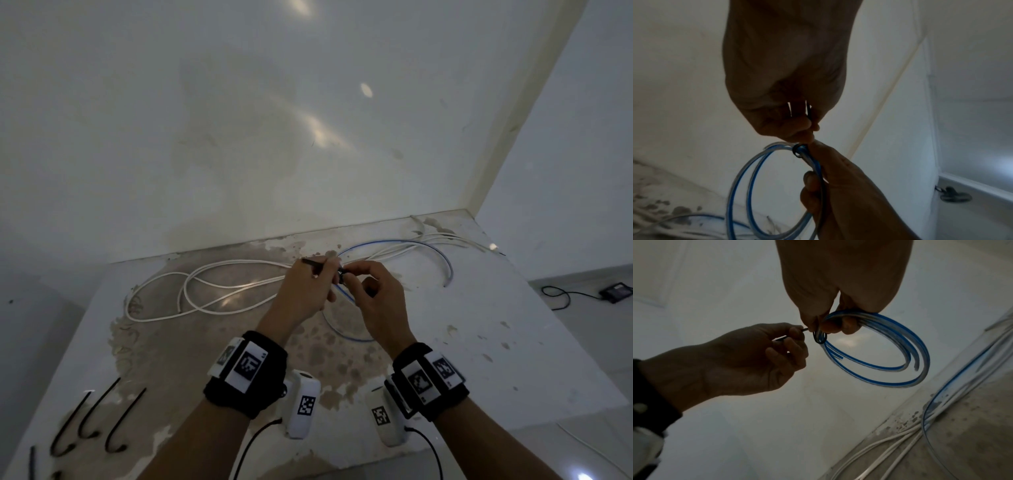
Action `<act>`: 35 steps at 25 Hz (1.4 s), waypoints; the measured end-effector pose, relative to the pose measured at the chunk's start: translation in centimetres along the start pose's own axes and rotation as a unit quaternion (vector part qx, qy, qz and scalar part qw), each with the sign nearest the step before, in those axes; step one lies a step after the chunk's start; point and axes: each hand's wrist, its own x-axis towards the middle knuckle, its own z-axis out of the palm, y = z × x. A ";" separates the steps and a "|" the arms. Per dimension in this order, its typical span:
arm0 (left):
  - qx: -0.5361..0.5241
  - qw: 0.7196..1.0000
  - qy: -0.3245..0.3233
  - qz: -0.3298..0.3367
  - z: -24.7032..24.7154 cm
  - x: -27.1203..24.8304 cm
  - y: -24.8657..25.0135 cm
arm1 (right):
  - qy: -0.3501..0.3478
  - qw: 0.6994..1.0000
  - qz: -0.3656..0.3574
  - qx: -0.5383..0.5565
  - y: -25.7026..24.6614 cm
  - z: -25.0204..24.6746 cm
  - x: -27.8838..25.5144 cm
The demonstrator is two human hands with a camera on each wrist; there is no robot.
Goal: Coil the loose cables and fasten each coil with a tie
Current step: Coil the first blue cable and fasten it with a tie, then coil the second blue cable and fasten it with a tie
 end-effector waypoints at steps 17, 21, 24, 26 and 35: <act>-0.100 0.992 -0.036 0.068 0.1 0.8 -2.8 | -0.079 0.994 -0.014 -0.076 0.3 -1.8 0.0; -0.049 0.993 -0.058 0.092 1.4 -0.2 -5.2 | -0.157 0.978 0.016 -0.136 1.4 -3.0 -0.8; -0.051 0.997 -0.064 0.002 2.8 -0.9 -8.6 | -0.164 0.952 0.029 -0.255 4.5 -5.8 -2.5; -0.010 0.994 -0.089 -0.069 3.5 -1.7 -11.7 | -0.156 0.914 0.053 -0.370 7.9 -8.6 -4.4; 0.357 0.921 -0.149 -0.054 5.8 -8.5 -25.6 | -0.168 0.861 0.155 -0.454 18.0 -13.0 -12.0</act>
